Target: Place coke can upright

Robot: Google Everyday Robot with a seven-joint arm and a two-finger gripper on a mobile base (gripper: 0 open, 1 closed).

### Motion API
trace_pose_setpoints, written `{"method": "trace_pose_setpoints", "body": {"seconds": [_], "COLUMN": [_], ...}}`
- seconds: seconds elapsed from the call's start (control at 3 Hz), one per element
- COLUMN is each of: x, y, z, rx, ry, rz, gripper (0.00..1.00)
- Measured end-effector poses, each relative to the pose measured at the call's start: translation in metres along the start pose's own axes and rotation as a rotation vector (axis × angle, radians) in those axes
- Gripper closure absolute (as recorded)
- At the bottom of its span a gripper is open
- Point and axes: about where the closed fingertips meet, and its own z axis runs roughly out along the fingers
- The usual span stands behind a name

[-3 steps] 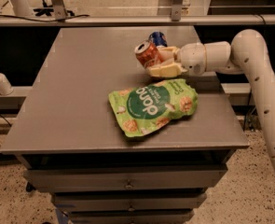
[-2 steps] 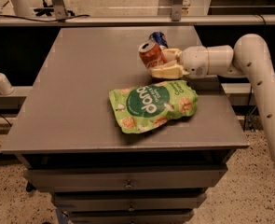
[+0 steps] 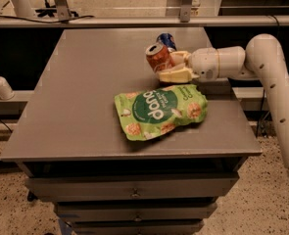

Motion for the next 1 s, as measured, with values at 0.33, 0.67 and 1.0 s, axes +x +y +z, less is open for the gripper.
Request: {"method": "trace_pose_setpoints", "body": {"seconds": [0.33,0.67,1.0], "x": [0.001,-0.008,-0.017], "y": [0.0,-0.004,-0.009], "z": [0.0,-0.019,-0.035], "rx": [0.0,-0.038,-0.07], "ry": [0.0,-0.031,-0.052], "rz": [0.0,0.007,0.016], "gripper": [0.36,0.13,0.0]}}
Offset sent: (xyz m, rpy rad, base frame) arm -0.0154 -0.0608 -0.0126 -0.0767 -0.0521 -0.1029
